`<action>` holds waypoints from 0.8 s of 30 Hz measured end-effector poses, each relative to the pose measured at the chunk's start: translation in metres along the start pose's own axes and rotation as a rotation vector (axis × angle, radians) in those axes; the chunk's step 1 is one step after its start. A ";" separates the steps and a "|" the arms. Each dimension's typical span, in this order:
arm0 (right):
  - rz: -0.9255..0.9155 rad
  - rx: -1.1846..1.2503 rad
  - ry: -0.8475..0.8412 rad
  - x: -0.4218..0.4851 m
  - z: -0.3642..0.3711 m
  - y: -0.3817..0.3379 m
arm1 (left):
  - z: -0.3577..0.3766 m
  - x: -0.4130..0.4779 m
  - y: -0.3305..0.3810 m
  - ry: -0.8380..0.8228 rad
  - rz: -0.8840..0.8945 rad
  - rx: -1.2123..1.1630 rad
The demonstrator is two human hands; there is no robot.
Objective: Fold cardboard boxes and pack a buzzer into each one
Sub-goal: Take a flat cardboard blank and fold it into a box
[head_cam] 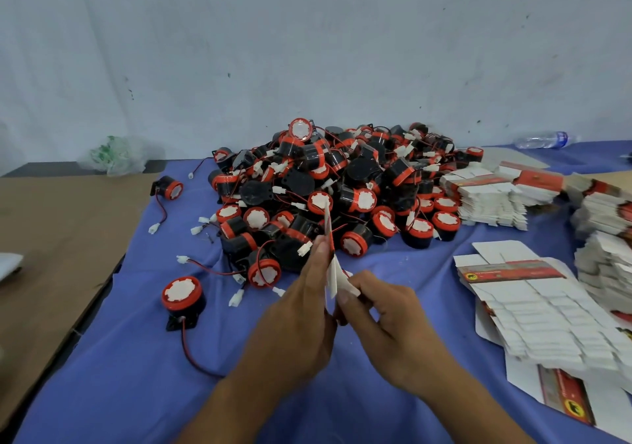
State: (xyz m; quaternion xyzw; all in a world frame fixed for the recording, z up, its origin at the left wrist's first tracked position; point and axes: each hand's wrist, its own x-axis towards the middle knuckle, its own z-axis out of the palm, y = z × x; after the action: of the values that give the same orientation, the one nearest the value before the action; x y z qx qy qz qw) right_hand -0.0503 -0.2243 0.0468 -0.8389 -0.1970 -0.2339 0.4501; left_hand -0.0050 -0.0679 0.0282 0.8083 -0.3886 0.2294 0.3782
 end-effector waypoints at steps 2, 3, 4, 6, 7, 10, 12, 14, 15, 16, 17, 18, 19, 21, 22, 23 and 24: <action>-0.001 -0.031 0.029 0.001 -0.001 0.000 | 0.002 0.000 0.000 0.034 0.018 0.010; -0.003 -0.046 0.046 0.001 -0.001 0.001 | 0.002 0.000 -0.001 0.032 0.015 0.013; -0.004 -0.060 0.063 0.001 0.000 0.002 | 0.001 -0.001 -0.002 0.008 -0.001 0.006; 0.000 -0.088 0.089 0.000 0.001 0.002 | -0.001 -0.006 -0.003 -0.093 -0.050 -0.084; 0.000 -0.096 0.086 0.000 0.002 0.001 | -0.003 -0.010 -0.003 -0.132 -0.080 -0.160; -0.009 -0.088 0.005 0.000 -0.003 0.001 | -0.005 -0.013 -0.004 -0.133 -0.151 -0.289; -0.009 -0.079 -0.103 0.001 -0.013 0.001 | -0.006 -0.010 -0.006 -0.116 -0.195 -0.345; -0.009 -0.067 -0.215 0.002 -0.024 0.001 | -0.006 -0.009 -0.009 -0.099 -0.222 -0.396; -0.011 -0.066 -0.250 0.002 -0.029 0.001 | -0.007 -0.009 -0.011 -0.095 -0.223 -0.411; -0.010 -0.070 -0.270 0.002 -0.032 0.001 | -0.008 -0.009 -0.011 -0.098 -0.217 -0.428; -0.011 -0.082 -0.278 0.001 -0.034 0.001 | -0.008 -0.008 -0.010 -0.097 -0.210 -0.446; -0.018 -0.104 -0.281 0.001 -0.036 0.001 | -0.008 -0.008 -0.009 -0.087 -0.212 -0.458; -0.035 -0.139 -0.281 0.000 -0.037 0.002 | -0.008 -0.008 -0.009 -0.066 -0.221 -0.458; -0.104 -0.251 -0.296 0.000 -0.034 0.000 | -0.005 -0.007 -0.008 -0.009 -0.244 -0.415; -0.142 -0.314 -0.310 0.000 -0.031 -0.001 | -0.003 -0.007 -0.008 0.021 -0.253 -0.386; -0.176 -0.372 -0.315 0.000 -0.027 -0.002 | -0.001 -0.007 -0.007 0.057 -0.258 -0.360; -0.209 -0.427 -0.299 0.000 -0.022 -0.003 | 0.000 -0.007 -0.006 0.096 -0.260 -0.338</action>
State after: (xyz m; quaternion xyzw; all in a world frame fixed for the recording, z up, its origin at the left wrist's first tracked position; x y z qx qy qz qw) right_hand -0.0572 -0.2417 0.0595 -0.9151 -0.2930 -0.1889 0.2028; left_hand -0.0040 -0.0620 0.0214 0.7649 -0.2953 0.1487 0.5529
